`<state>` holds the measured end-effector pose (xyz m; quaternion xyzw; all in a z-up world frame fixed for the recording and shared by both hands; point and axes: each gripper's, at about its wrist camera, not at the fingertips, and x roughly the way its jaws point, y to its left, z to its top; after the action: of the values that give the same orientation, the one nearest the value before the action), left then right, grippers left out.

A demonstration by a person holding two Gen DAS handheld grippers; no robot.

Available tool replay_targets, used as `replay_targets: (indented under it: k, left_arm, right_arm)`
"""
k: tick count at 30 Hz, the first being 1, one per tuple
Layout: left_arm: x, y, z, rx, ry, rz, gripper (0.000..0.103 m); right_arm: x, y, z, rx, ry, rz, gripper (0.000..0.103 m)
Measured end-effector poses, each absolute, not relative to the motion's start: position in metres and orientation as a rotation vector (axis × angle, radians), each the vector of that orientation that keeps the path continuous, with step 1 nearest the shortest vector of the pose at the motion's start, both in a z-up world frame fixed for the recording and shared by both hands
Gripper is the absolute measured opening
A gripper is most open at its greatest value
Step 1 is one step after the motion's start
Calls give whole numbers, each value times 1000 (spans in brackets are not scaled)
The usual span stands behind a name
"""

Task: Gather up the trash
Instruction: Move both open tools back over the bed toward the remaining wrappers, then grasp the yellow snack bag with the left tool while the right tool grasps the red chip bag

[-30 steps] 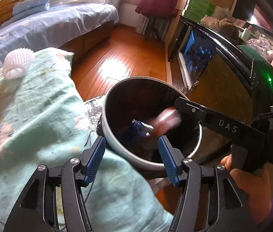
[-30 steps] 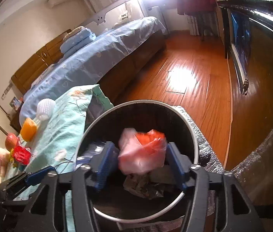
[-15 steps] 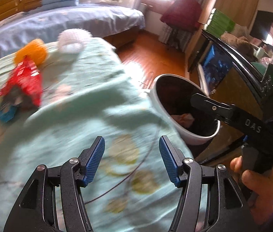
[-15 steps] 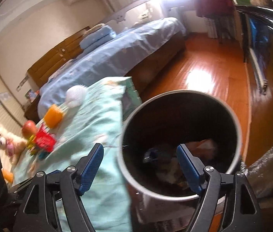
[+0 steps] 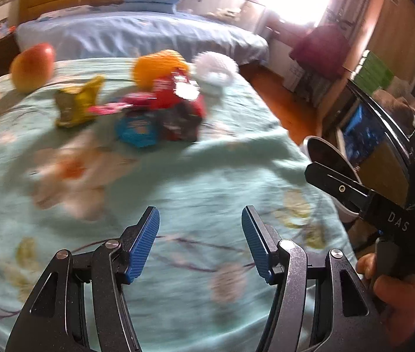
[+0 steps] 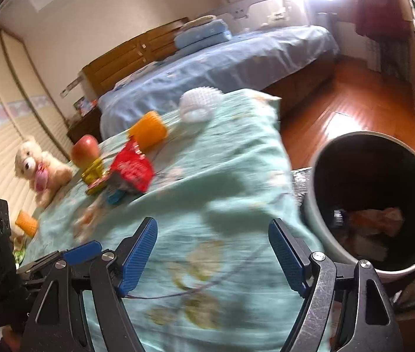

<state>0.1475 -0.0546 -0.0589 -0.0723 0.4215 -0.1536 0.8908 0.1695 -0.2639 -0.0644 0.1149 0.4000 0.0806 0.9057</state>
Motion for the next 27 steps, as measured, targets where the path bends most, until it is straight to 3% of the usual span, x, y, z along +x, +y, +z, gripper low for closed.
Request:
replay_targets:
  k: [11, 27]
  left_arm:
    - [152, 8, -65, -221, 860, -204, 59]
    - [201, 57, -62, -215, 843, -102, 59]
  right_arm:
    - [190, -210, -72, 166, 852, 234, 79]
    - [227, -172, -85, 127, 884, 262, 59]
